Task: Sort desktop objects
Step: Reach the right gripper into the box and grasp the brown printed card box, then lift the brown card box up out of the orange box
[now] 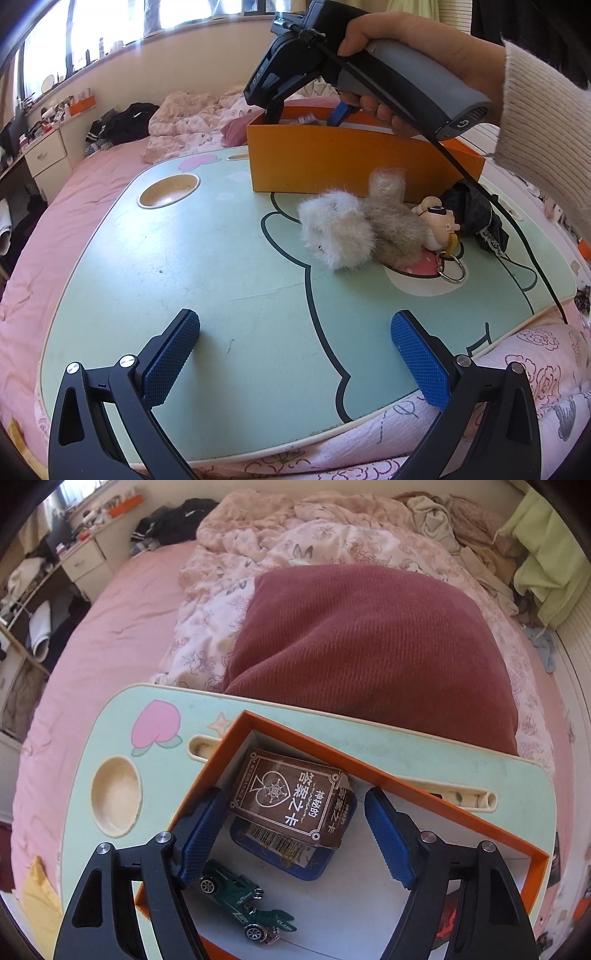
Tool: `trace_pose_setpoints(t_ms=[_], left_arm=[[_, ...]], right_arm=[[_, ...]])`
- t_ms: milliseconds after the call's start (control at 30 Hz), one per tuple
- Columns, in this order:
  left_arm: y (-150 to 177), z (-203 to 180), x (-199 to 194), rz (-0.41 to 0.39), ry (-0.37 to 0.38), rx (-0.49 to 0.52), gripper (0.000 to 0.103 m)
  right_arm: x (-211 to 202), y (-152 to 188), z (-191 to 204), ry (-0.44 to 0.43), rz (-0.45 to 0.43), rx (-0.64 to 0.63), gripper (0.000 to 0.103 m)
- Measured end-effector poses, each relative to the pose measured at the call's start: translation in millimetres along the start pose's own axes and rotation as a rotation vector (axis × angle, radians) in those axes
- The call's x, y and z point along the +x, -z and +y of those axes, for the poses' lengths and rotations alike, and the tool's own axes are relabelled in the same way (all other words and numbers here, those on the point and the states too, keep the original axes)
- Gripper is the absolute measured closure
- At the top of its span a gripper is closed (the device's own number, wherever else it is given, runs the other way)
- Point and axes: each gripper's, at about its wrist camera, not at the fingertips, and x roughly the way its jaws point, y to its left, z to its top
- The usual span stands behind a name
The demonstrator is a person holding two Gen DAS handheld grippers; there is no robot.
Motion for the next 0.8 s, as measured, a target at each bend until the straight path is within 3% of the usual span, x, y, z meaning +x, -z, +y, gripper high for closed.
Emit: trace_pose_setpoints(t_ms=[33, 67, 100, 167, 233, 367, 467, 533, 633, 733, 800], left_arm=[[0, 0, 0, 0.000, 0.000, 0.001, 0.000], [0, 0, 0, 0.000, 0.000, 0.002, 0.000], [1, -1, -1, 0.000, 0.001, 0.002, 0.000], [1, -1, -2, -0.001, 0.001, 0.002, 0.000], [1, -1, -1, 0.000, 0.000, 0.001, 0.000], [1, -1, -2, 0.000, 0.001, 0.002, 0.000], [1, -1, -1, 0.000, 0.001, 0.002, 0.000], [1, -1, -1, 0.000, 0.001, 0.001, 0.000], [1, -1, -1, 0.000, 0.001, 0.001, 0.000], [1, -1, -1, 0.000, 0.001, 0.002, 0.000], [1, -1, -1, 0.000, 0.001, 0.002, 0.000]], right_arm=[[3, 0, 1, 0.009, 0.013, -0.011, 0.032], [6, 0, 2, 0.033, 0.024, -0.026, 0.059], [6, 1, 1, 0.026, 0.008, -0.032, 0.062], [3, 3, -5, 0.020, 0.000, -0.001, 0.083], [2, 4, -10, -0.018, 0.000, 0.016, 0.097], [-11, 7, -11, -0.030, -0.049, -0.015, 0.101], [-24, 10, -11, -0.067, -0.079, -0.019, 0.101], [-26, 11, -9, -0.102, -0.050, -0.026, 0.093], [-28, 15, -9, -0.120, -0.002, -0.024, 0.039], [-40, 18, -12, -0.121, -0.066, -0.011, 0.038], [-42, 15, -10, -0.062, -0.090, -0.031, 0.038]])
